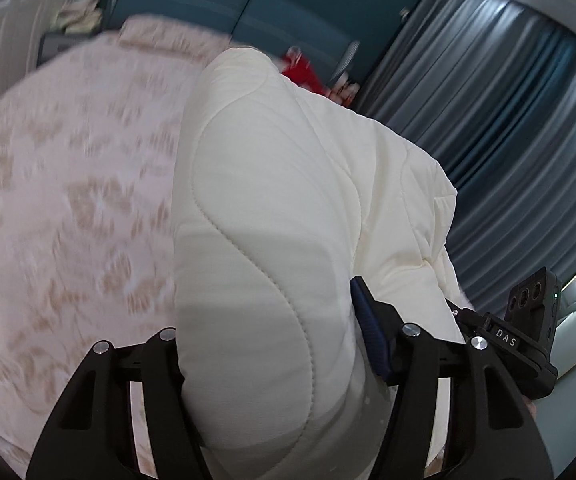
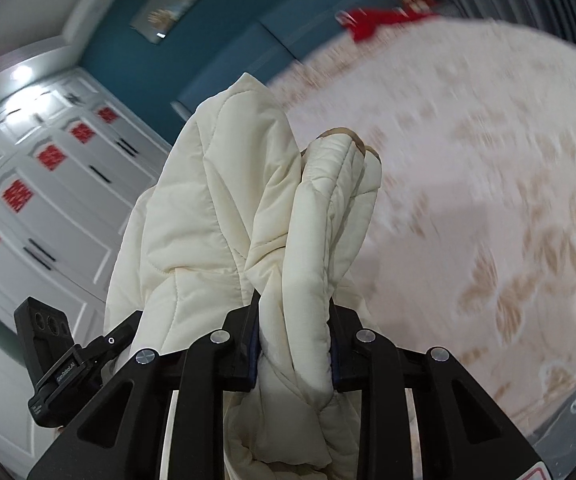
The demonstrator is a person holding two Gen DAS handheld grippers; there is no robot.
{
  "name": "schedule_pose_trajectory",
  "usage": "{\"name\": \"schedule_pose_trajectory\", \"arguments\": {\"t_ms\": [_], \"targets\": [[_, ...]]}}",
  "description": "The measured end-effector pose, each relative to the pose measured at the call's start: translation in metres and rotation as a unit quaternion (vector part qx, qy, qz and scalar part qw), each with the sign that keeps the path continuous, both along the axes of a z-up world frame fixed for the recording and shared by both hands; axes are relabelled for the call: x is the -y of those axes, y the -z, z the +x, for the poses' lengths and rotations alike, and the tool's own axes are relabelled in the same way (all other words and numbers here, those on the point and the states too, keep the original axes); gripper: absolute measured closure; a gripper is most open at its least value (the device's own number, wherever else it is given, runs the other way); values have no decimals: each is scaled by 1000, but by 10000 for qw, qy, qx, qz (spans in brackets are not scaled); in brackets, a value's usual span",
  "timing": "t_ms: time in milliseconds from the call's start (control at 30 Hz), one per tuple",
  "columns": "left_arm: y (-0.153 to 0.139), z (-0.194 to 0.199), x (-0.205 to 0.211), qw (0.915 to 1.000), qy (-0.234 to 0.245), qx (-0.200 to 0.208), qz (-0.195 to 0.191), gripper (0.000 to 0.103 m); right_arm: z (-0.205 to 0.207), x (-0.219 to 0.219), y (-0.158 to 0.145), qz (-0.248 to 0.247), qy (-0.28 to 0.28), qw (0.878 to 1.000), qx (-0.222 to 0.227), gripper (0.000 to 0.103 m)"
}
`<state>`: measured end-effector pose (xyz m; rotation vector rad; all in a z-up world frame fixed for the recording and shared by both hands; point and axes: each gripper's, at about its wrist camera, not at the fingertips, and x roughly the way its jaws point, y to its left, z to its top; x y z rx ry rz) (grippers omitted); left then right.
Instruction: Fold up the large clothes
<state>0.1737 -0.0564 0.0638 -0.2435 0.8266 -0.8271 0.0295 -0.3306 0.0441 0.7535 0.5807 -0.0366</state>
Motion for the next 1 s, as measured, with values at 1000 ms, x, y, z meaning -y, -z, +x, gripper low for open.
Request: {"name": "schedule_pose_trajectory", "arguments": {"t_ms": [1000], "targets": [[53,148,-96,9991,-388,-124,113,44,181,-95,30,-754,-636,9928,-675,78]]}}
